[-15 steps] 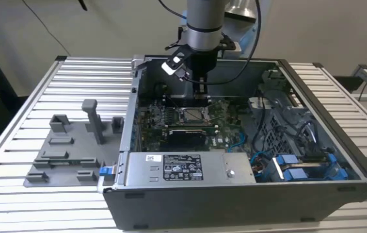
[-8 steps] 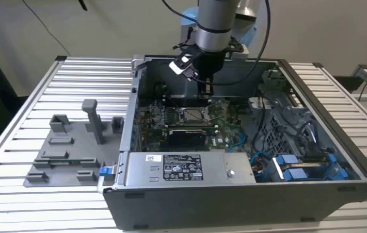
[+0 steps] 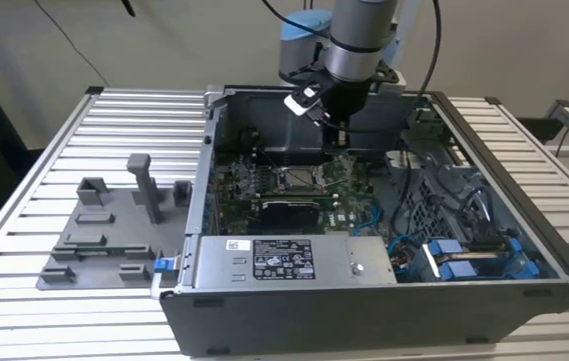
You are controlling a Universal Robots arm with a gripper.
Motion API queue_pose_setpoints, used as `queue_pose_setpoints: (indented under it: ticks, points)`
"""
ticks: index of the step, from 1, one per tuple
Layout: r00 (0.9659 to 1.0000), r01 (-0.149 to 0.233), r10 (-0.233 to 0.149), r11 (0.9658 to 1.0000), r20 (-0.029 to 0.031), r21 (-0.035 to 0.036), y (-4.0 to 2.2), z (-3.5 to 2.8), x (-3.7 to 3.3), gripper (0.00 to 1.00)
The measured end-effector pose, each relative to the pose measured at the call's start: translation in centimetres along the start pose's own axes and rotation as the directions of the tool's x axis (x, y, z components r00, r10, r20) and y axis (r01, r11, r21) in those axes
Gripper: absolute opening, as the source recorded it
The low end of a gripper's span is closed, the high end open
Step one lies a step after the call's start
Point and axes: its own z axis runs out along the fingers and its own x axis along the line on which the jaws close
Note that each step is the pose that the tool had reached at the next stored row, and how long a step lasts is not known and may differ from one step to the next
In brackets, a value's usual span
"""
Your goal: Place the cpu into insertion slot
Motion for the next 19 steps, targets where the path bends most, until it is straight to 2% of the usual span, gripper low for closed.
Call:
queue_pose_setpoints:
  ticks: [11, 15, 17, 19]
  points:
    - [0.9998, 0.017, -0.017, 0.9998, -0.0027, 0.0010, 4.60, -0.08, 0.00, 0.11]
    - [0.9998, 0.020, -0.020, 0.9998, -0.0029, 0.0015, 6.44, 0.16, 0.09, 0.11]
    - [0.9998, 0.020, -0.020, 0.9998, -0.0033, 0.0016, 6.95, 0.34, 0.25, 0.11]
    - [0.9998, 0.020, -0.020, 0.9998, -0.0055, 0.0026, 6.99, 0.49, 0.57, 0.11]
